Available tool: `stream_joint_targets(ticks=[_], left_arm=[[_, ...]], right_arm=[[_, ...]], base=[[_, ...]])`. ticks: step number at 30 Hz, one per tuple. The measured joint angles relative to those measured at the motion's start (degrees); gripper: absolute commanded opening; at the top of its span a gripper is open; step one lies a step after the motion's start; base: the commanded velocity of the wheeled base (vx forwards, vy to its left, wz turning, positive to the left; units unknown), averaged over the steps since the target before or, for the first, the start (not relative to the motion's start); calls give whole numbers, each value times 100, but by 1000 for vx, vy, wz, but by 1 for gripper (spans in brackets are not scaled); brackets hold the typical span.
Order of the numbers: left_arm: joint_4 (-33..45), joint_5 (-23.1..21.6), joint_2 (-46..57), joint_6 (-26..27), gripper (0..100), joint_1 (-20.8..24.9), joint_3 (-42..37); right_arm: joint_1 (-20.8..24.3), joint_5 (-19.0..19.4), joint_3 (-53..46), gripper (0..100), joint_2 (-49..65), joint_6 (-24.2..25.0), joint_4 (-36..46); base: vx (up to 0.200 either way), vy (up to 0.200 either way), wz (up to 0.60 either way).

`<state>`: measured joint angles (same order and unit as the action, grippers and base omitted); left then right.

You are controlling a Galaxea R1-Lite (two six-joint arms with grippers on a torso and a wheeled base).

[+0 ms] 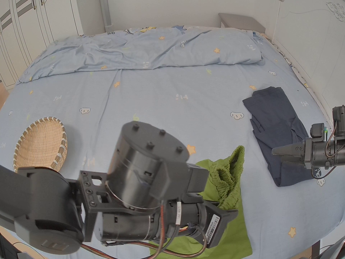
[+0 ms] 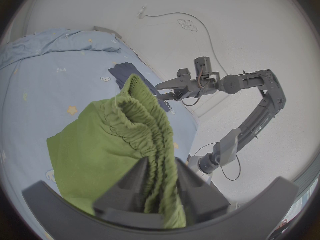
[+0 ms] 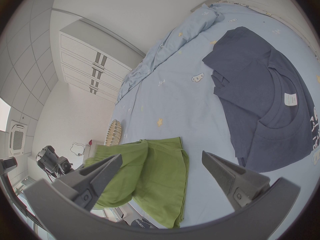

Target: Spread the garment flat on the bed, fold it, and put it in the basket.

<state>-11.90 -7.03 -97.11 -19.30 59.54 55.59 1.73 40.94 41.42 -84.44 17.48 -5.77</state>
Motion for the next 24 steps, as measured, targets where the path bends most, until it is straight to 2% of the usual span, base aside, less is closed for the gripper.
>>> stream_joint_targets(ticks=[9, 14, 19, 24], left_arm=[[-980, 204, -446, -741, 100, 160, 4], [-1101, 301, -536, -1053, 100, 40, -30], [-1037, 206, -416, -1236, 100, -563, -184], [-1011, -341, -179, -1349, 100, -1552, -662]], right_arm=[[6, 0, -11, 100, -26, -7, -2], [74, 4, -24, 100, -28, -11, 0], [289, 0, -90, 100, -20, -11, -2], [670, -54, -193, 100, 10, -5, 0]], base=[[0, 0, 0], [0, 0, 0], [0, 0, 0], [0, 0, 0]])
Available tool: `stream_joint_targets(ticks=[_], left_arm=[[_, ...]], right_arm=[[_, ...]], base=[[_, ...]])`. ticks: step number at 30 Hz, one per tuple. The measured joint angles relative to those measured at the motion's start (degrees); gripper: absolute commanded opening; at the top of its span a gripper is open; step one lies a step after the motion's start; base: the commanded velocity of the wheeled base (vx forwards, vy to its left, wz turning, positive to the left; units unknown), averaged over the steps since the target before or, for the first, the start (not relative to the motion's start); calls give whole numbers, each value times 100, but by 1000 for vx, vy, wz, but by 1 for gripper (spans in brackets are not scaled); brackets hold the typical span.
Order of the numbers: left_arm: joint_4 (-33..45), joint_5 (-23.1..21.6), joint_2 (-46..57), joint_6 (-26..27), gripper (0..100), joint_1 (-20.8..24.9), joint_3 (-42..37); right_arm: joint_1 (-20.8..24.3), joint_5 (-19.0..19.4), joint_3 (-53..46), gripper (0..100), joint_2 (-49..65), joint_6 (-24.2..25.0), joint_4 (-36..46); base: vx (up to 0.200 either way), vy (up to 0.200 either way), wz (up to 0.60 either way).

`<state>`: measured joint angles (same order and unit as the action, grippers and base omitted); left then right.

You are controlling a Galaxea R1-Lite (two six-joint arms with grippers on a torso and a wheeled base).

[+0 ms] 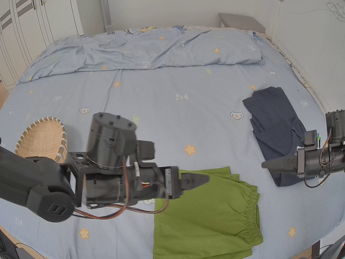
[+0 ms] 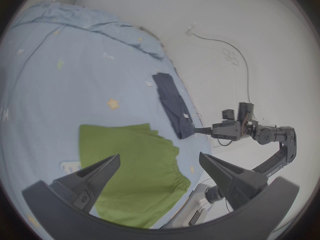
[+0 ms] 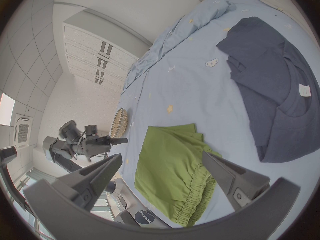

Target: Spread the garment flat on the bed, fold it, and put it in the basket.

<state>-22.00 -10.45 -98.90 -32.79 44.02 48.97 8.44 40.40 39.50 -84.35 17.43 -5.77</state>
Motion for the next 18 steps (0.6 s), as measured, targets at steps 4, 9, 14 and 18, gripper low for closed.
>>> stream_joint_targets(ticks=[4, 9, 14, 18], left_arm=[[-44, -756, 138, -46, 100, -712, -708], [-820, -1829, 83, -57, 100, -1370, -1655], [-1963, -2053, -361, -67, 100, -1610, -2169], [-2833, -2089, -890, -82, 100, -1547, -2400]], right_arm=[[230, -94, -69, 100, 44, 7, 5], [412, -171, -130, 100, 160, 22, 7], [503, -200, -163, 100, 284, 41, 20], [539, -213, -177, 100, 354, 51, 22]], base=[[0, 0, 0], [0, 0, 0], [0, 0, 0], [0, 0, 0]])
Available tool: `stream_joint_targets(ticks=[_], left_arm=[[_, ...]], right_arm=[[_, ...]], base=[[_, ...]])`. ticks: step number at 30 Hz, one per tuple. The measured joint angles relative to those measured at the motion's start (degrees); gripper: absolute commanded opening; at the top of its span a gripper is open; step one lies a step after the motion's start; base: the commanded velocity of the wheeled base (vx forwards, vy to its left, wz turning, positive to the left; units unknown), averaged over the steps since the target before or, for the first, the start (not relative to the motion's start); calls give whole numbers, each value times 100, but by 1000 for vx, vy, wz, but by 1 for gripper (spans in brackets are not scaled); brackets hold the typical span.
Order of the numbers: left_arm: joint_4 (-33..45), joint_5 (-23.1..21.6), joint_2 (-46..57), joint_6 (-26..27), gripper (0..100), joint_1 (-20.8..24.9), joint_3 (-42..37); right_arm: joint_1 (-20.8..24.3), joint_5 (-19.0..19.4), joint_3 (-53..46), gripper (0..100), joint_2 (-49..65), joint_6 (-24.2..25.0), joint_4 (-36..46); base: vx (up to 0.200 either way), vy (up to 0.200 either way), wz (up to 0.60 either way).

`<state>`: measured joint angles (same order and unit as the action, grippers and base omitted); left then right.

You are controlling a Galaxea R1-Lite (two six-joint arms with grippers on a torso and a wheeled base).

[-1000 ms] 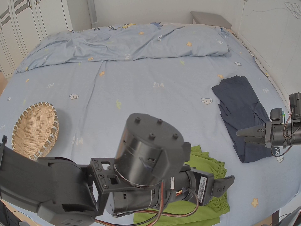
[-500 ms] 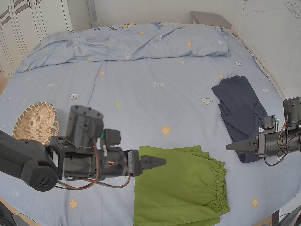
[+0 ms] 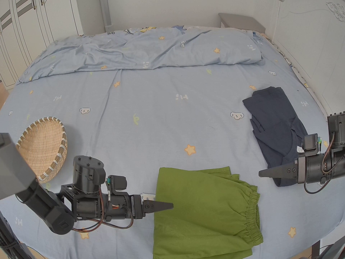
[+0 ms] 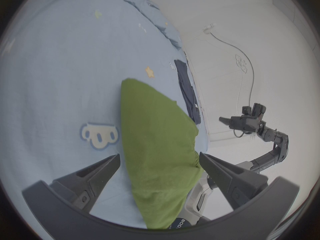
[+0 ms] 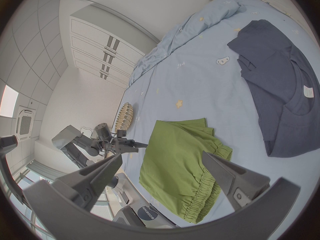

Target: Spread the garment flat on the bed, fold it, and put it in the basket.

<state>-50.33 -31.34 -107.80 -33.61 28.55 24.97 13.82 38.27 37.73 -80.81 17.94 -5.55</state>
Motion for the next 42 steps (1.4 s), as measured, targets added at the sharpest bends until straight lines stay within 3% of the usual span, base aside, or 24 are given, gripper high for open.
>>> stream_joint_targets(ticks=[5, 14, 20, 21, 29, 34, 37, 42], left_arm=[[-755, -21, -650, -27, 100, 182, -182], [-1292, -32, -1221, -55, 100, 658, -101], [-1935, -56, -1410, -482, 100, 877, -140], [-2036, -65, -1436, -589, 0, 896, -151], [-2217, -100, -1537, -848, 0, 901, -206], [-1910, -158, -1378, -844, 0, 623, -171], [-1303, -232, -1133, -827, 0, 295, -17], [507, -333, -653, -673, 0, -273, 527]], right_arm=[[28, -6, -16, 100, 57, 4, -6], [26, -9, -33, 100, 72, 1, -17], [30, -15, -57, 100, 52, -22, -30], [32, -15, -59, 100, 46, -24, -28], [32, -17, -63, 100, -39, -46, -33], [1, -20, -57, 100, -61, -40, -33], [-7, -20, -50, 100, -66, -35, -33], [-13, -17, -37, 100, -67, -29, -33]], base=[[0, 0, 0], [0, 0, 0], [0, 0, 0], [0, 0, 0], [0, 0, 0], [0, 0, 0], [0, 0, 0], [0, 0, 0]])
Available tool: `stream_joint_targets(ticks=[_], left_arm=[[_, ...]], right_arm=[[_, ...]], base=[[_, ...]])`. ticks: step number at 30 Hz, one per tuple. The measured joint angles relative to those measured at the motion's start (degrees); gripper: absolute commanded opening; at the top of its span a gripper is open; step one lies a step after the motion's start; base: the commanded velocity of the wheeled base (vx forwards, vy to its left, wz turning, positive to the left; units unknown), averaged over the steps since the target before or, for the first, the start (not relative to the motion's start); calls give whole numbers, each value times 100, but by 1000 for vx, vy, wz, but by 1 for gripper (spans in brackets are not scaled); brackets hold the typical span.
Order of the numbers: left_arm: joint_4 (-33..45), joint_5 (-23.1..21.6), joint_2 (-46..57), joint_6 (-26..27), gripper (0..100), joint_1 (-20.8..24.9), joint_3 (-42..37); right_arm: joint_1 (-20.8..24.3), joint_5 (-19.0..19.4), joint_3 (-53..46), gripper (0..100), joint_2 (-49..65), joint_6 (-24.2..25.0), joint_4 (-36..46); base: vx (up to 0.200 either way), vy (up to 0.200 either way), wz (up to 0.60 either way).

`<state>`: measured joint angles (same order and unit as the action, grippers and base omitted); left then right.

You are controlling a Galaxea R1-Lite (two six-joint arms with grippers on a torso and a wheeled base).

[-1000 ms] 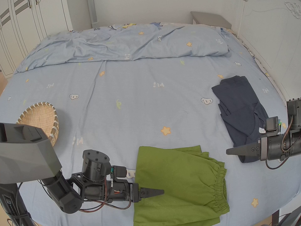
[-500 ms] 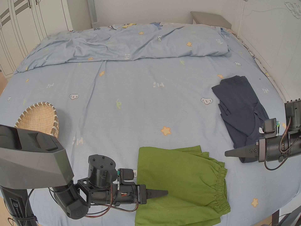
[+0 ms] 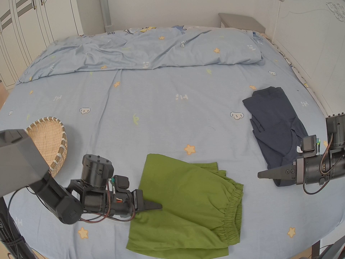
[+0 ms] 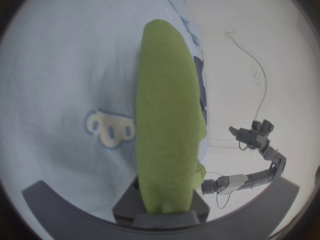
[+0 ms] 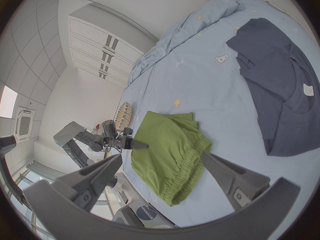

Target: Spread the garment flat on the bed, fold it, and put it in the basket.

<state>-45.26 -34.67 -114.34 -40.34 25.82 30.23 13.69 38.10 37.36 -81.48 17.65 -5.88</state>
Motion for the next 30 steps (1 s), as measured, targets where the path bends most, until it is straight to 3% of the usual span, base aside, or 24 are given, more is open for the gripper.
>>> stream_joint_targets(ticks=[9, 12, 15, 23, 30], left_arm=[[3359, -580, 752, 901, 0, -1158, 1417], [4045, -872, 1018, 1278, 0, -1651, 1908], [4326, -1065, 1274, 1488, 0, -1970, 2252], [5430, -1065, 1676, 1549, 0, -2199, 2889], [5527, -1059, 1814, 1579, 0, -2249, 3109]], right_arm=[[-9, 0, 12, 100, 1, 13, 0], [-9, 2, 17, 100, 4, 20, 0], [-5, 2, 20, 100, 9, 29, 0], [28, 2, 9, 100, 23, 29, 0], [50, 2, 1, 100, 30, 29, 0]], base=[[0, 0, 0], [0, 0, 0], [0, 133, 0], [0, 200, 0], [0, 200, 0]])
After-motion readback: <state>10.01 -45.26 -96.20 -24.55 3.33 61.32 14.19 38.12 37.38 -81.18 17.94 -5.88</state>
